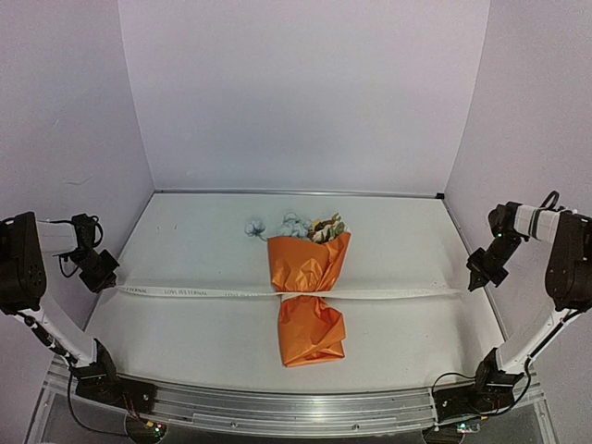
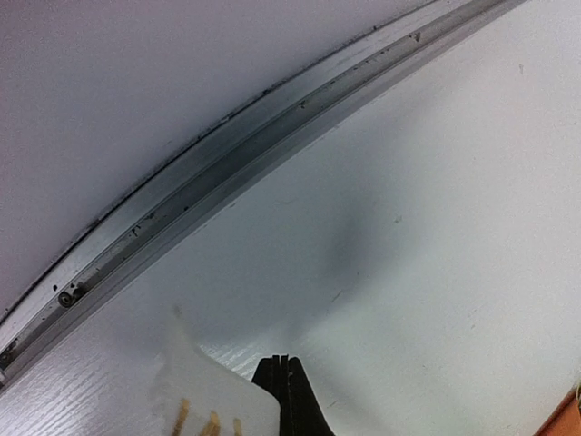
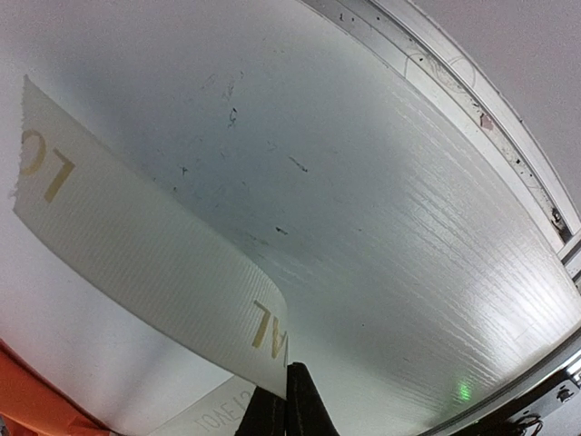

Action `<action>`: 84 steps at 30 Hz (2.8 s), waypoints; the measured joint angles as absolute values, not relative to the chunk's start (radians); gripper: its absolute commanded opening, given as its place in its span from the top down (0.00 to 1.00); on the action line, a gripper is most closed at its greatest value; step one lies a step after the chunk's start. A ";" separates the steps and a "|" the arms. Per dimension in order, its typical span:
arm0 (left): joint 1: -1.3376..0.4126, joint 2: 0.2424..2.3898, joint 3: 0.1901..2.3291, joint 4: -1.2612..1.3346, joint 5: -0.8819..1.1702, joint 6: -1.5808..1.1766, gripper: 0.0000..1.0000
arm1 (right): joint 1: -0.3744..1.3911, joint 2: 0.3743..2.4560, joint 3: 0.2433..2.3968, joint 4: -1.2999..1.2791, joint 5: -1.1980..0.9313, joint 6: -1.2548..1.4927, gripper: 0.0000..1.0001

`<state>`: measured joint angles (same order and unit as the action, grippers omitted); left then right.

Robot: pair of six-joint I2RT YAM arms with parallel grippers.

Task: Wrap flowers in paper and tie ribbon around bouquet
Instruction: Tie the ribbon around the folded bouquet.

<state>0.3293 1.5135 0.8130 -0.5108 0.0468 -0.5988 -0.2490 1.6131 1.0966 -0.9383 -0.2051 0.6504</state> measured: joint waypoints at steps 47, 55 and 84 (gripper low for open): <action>-0.738 1.505 0.884 -0.280 0.182 0.517 0.26 | 0.339 1.402 0.886 -0.537 -0.394 0.012 0.02; -0.759 1.611 0.889 -0.200 0.161 0.639 0.26 | 0.405 1.399 0.820 -0.468 -0.387 -0.091 0.02; -0.759 1.753 0.923 -0.091 0.202 0.707 0.68 | 0.715 1.670 0.811 -0.109 -0.142 -0.343 0.06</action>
<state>-0.7586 1.7535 0.9234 -0.0914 0.2024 0.7074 0.7155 1.6696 0.8112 -0.1089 -0.1417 -0.3428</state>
